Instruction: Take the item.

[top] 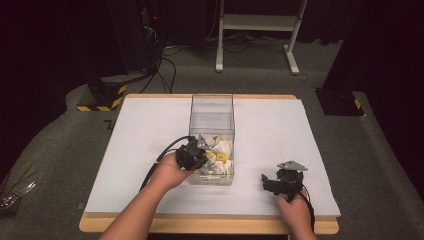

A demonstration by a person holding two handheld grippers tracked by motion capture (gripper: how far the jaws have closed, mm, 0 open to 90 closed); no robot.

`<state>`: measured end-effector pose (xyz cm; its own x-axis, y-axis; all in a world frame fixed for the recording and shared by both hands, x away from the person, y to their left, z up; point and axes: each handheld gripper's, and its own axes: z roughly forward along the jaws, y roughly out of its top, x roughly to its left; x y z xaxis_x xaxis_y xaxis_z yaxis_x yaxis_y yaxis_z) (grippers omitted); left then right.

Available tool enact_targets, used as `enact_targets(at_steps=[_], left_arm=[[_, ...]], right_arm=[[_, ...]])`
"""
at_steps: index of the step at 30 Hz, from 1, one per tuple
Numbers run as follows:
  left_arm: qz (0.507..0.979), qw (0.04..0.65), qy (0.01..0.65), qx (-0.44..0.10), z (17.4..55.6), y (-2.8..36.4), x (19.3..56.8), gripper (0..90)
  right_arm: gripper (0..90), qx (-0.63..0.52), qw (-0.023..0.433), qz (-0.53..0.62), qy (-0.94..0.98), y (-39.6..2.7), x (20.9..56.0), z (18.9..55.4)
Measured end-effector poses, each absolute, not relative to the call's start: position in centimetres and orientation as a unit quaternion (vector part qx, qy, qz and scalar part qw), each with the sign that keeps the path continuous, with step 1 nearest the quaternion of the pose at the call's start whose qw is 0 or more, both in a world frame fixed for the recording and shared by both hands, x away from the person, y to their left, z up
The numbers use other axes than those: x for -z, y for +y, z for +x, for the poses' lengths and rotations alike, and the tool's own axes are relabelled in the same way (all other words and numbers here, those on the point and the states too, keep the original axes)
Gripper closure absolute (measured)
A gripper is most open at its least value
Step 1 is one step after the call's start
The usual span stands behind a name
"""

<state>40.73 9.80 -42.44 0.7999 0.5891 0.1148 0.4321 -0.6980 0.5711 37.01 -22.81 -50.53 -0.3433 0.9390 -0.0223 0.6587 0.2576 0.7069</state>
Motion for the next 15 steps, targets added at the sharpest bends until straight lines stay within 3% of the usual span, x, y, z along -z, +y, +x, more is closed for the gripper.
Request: enact_targets(at_steps=[8,15], left_arm=[[0.903,0.287,0.276,-0.164,40.3,10.1,42.1,89.7],[0.891,0.322,0.288,-0.141,40.3,11.0,41.9,90.0]], right_arm=[[9.6,-0.307,0.228,0.526,0.760,-22.8,50.5,37.0],[9.6,-0.307,0.228,0.526,0.760,-22.8,50.5,37.0]])
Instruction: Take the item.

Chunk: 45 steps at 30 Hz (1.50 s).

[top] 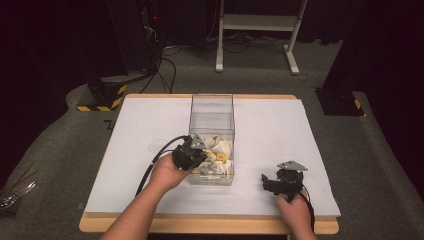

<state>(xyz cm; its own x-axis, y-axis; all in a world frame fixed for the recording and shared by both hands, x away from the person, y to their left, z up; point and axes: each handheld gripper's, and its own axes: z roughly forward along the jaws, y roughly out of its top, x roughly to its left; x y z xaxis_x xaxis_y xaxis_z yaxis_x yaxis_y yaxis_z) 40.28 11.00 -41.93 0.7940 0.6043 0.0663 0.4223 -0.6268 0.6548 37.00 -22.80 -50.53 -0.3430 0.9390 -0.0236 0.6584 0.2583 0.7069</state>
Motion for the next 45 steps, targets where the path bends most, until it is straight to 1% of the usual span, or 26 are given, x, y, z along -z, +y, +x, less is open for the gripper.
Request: enact_targets(at_steps=[13,14,17,25,34,45], left_arm=[[0.860,0.393,0.298,-0.130,39.6,12.5,41.5,90.0],[0.852,0.408,0.302,-0.126,39.4,13.0,41.5,90.0],[0.845,0.420,0.305,-0.129,39.3,13.5,41.4,90.0],[0.808,0.479,0.315,-0.135,38.7,15.1,40.9,90.0],[0.788,0.510,0.314,-0.143,38.3,15.5,40.6,90.0],[0.772,0.532,0.309,-0.158,38.2,15.6,40.3,90.0]], right_arm=[[9.6,-0.307,0.228,0.526,0.759,-22.8,50.5,37.0],[9.6,-0.308,0.228,0.526,0.760,-22.8,50.5,37.0],[9.6,-0.308,0.227,0.527,0.759,-22.8,50.5,37.0],[9.6,-0.307,0.227,0.527,0.759,-22.8,50.5,37.0],[9.6,-0.307,0.227,0.527,0.759,-22.8,50.5,37.0],[9.6,-0.307,0.227,0.527,0.759,-22.8,50.5,37.0]])
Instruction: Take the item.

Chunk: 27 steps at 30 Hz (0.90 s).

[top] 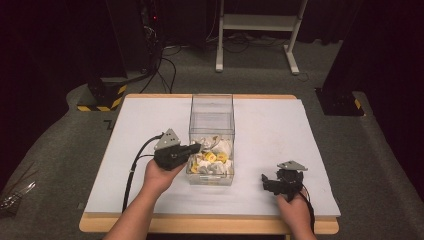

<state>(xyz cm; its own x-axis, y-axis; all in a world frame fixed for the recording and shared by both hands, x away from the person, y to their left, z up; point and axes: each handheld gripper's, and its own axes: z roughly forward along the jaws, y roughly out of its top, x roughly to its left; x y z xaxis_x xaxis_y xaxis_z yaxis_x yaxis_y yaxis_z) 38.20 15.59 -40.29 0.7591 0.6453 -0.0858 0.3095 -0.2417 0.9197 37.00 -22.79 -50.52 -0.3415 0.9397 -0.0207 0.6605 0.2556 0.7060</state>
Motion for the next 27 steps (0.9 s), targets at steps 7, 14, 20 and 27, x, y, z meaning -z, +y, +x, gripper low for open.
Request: enact_targets(at_steps=[7,14,20,27], left_arm=[[0.761,0.545,0.308,-0.169,38.0,15.7,39.8,90.0],[0.749,0.559,0.307,-0.179,37.8,16.1,39.1,90.0],[0.740,0.568,0.307,-0.187,37.6,16.5,38.6,90.0],[0.734,0.576,0.304,-0.193,37.4,16.8,38.0,90.0]], right_arm=[[9.6,-0.307,0.227,0.527,0.759,-22.8,50.5,37.0],[9.6,-0.307,0.227,0.527,0.759,-22.8,50.5,37.0],[9.6,-0.307,0.227,0.527,0.759,-22.8,50.5,37.0],[9.6,-0.307,0.227,0.527,0.759,-22.8,50.5,37.0]])
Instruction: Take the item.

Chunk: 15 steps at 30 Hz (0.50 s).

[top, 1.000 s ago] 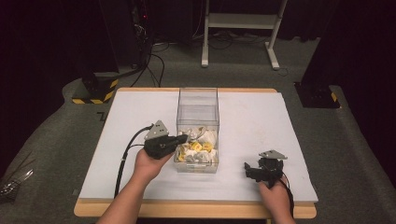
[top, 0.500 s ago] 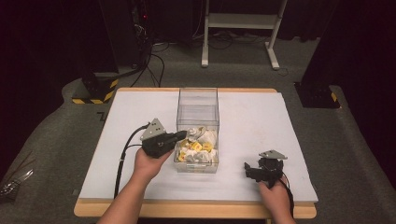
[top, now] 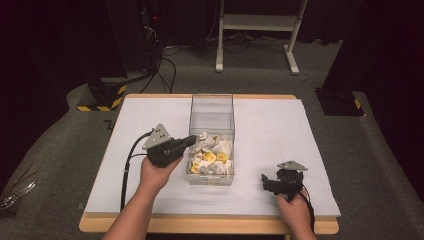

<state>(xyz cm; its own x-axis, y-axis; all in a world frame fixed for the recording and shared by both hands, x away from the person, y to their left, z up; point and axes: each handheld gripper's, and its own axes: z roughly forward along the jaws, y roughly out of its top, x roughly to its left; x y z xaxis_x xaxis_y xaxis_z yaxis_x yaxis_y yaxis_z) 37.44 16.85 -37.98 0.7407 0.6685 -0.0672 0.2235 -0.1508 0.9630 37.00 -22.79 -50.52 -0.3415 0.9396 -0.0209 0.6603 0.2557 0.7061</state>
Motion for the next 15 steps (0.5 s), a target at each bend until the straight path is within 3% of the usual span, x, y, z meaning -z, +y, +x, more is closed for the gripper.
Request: enact_targets(at_steps=[15], left_arm=[[0.721,0.587,0.306,-0.206,37.18,17.57,37.02,90.0]], right_arm=[[9.6,-0.307,0.227,0.527,0.759,-22.80,50.52,37.00]])
